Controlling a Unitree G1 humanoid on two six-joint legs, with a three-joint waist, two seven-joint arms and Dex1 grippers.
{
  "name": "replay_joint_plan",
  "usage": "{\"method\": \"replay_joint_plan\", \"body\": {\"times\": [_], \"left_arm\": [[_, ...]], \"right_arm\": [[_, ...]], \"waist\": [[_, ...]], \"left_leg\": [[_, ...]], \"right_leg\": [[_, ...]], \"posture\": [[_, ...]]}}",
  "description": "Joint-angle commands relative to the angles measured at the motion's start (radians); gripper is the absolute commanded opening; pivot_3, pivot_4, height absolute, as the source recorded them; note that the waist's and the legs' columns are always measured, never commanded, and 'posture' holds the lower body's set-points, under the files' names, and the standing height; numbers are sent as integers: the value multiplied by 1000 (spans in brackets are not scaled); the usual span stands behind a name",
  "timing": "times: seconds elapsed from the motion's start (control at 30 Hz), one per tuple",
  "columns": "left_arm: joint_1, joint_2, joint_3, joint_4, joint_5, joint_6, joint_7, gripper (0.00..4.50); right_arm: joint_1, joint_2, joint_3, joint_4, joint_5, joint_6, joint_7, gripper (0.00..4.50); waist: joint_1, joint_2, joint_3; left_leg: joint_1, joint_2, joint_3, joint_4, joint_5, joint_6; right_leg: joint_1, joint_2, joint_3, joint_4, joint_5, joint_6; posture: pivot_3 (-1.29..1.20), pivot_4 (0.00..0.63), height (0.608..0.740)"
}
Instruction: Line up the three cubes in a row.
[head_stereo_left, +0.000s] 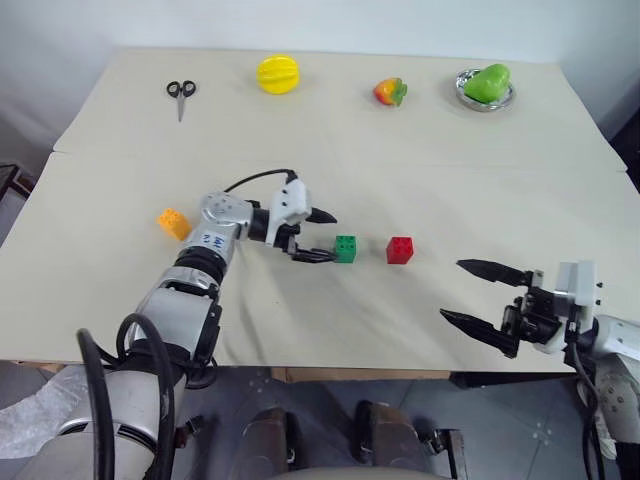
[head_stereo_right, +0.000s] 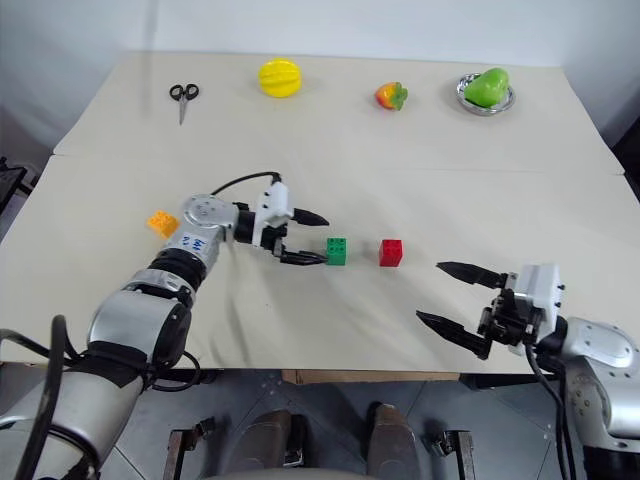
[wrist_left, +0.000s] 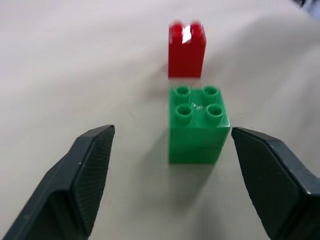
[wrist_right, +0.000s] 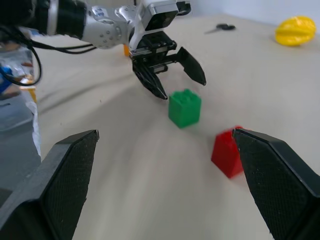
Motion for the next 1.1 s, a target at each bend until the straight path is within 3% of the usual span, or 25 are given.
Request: {"method": "replay_joint_plan", "body": {"times": [0.03,0.13,0.27,0.37,0.47,0.57,0.67,0.83,0.97,1.1], "left_arm": [[58,79,77,-151,-106,23,-105,3913],[237,155,151,-410,-201,94,-74,4451],[660,223,379,-905,-332,240,184,4493],[946,206,515,-1170,-385,366,374,4493],[1208,147,642,-1279,-405,383,495,4493],[1355,76,752,-1261,-420,376,619,4493],[1419,22,824,-1207,-409,331,730,4493],[1405,30,763,-1223,-397,329,763,4493],[1280,119,692,-1180,-405,386,740,4493],[1045,257,596,-988,-373,438,682,4493]], "right_arm": [[-63,20,39,3,32,24,7,4500],[-139,42,86,18,39,72,-11,4500],[-216,106,136,34,4,34,-32,4500],[-227,132,140,33,-6,8,-36,4500],[-237,143,153,45,-28,-22,-28,4500],[-242,138,160,56,-39,-37,-13,4500],[-254,140,158,76,-51,-66,-1,4500],[-251,124,168,91,-62,-75,26,4500],[-246,112,176,91,-69,-75,41,4500],[-232,104,178,91,-80,-74,43,4500]], "waist": [[-11,0,0],[-18,1,-1],[-42,1,0],[-36,0,0],[-21,1,0],[-11,0,-1],[-5,-1,-1],[0,-2,-2],[2,-2,-2],[2,-2,-3]], "left_leg": [[0,0,0,0,0,0],[2,1,-6,0,0,0],[2,1,-9,0,0,0],[3,3,-16,-1,0,0],[3,0,-18,0,-1,1],[6,-1,-17,1,-2,2],[6,0,-17,1,-1,2],[6,0,-17,0,-1,1],[6,0,-16,0,-1,1],[6,0,-14,0,-1,1]], "right_leg": [[0,0,0,0,0,0],[0,0,0,1,0,0],[0,-2,-2,3,0,-1],[0,-4,-3,4,-1,-1],[3,-7,-2,3,0,-1],[6,-8,-1,3,0,-1],[5,-8,-2,3,0,-1],[4,-9,-1,4,0,-2],[3,-8,-2,5,1,-3],[2,-7,-1,7,1,-4]], "posture": [[0,150,740],[0,150,740],[0,150,740],[0,150,740],[0,150,740],[0,150,740],[0,150,740],[0,150,740],[0,150,740],[0,150,740]]}}
